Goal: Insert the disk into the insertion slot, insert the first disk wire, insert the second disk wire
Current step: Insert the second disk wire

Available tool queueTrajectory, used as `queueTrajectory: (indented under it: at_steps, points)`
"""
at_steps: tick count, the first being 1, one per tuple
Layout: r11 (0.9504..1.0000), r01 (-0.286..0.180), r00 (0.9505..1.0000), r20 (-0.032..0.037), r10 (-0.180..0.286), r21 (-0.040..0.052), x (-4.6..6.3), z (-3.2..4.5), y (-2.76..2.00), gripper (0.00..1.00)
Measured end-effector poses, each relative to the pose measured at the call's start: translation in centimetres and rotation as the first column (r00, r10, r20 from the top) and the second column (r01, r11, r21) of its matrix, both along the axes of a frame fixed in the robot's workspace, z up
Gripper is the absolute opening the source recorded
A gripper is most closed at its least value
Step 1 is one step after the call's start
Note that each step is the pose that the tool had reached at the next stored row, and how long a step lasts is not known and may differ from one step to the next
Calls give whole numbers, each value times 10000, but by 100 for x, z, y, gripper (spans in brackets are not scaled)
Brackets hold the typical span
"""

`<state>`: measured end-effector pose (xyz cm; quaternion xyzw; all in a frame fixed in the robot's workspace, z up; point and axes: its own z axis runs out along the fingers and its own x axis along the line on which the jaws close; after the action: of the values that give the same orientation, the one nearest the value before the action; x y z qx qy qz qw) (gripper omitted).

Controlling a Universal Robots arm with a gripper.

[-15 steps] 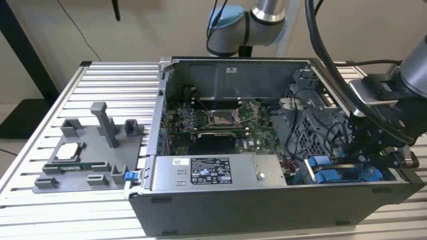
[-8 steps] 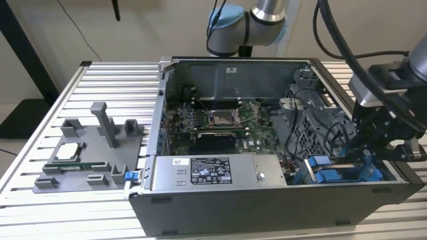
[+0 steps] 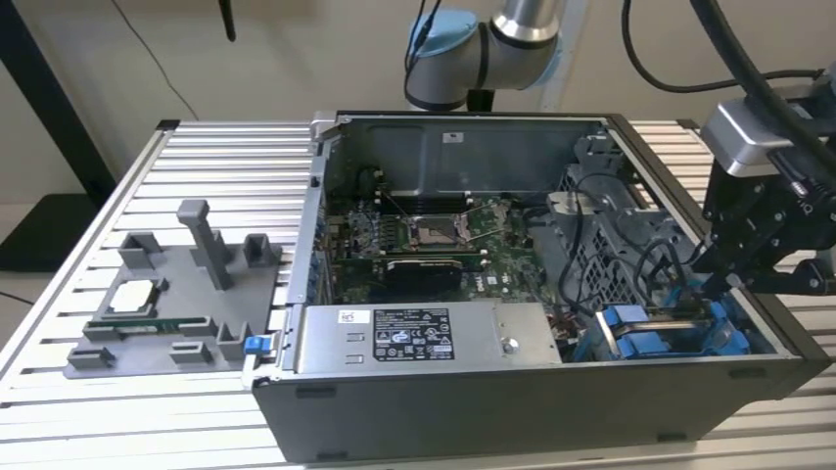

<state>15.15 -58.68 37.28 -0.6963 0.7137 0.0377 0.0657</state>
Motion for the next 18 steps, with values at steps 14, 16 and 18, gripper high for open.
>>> queueTrajectory:
  at_steps: [14, 16, 18]
  points:
    - [10000, 0, 10000, 0, 0, 3, 18, 68, 1, 100]
    - [10000, -1, 10000, -2, 1, 6, 35, 66, 1, 100]
    - [10000, 0, 10000, -3, 0, 6, 57, 66, 1, 100]
